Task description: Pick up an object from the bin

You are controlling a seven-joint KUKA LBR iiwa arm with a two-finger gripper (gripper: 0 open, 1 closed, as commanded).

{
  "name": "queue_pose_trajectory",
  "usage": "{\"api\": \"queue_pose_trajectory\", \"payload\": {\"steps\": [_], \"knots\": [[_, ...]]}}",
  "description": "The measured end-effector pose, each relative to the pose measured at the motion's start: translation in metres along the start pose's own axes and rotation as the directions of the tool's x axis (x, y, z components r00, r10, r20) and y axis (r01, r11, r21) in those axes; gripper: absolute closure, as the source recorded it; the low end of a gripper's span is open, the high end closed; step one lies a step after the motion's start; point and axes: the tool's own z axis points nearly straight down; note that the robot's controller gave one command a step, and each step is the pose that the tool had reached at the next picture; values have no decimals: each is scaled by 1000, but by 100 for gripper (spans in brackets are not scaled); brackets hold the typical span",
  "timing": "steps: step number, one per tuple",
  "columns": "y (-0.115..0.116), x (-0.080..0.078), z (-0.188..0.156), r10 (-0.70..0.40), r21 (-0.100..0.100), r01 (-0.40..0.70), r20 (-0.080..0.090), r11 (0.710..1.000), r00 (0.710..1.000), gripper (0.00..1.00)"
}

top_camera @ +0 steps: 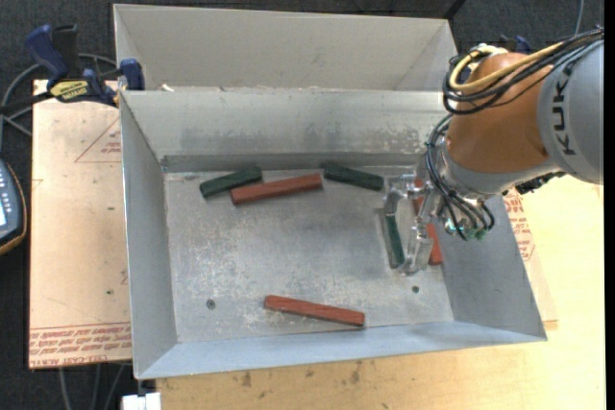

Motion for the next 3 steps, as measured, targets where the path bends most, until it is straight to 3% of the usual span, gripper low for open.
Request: {"api": "queue_pose_trajectory", "payload": {"steps": [1, 3], "knots": [[-18, -30, 76, -632, 4, 632, 6, 775, 775, 0], [-17, -32, 76, -629, 5, 629, 8, 777, 777, 0]]}}
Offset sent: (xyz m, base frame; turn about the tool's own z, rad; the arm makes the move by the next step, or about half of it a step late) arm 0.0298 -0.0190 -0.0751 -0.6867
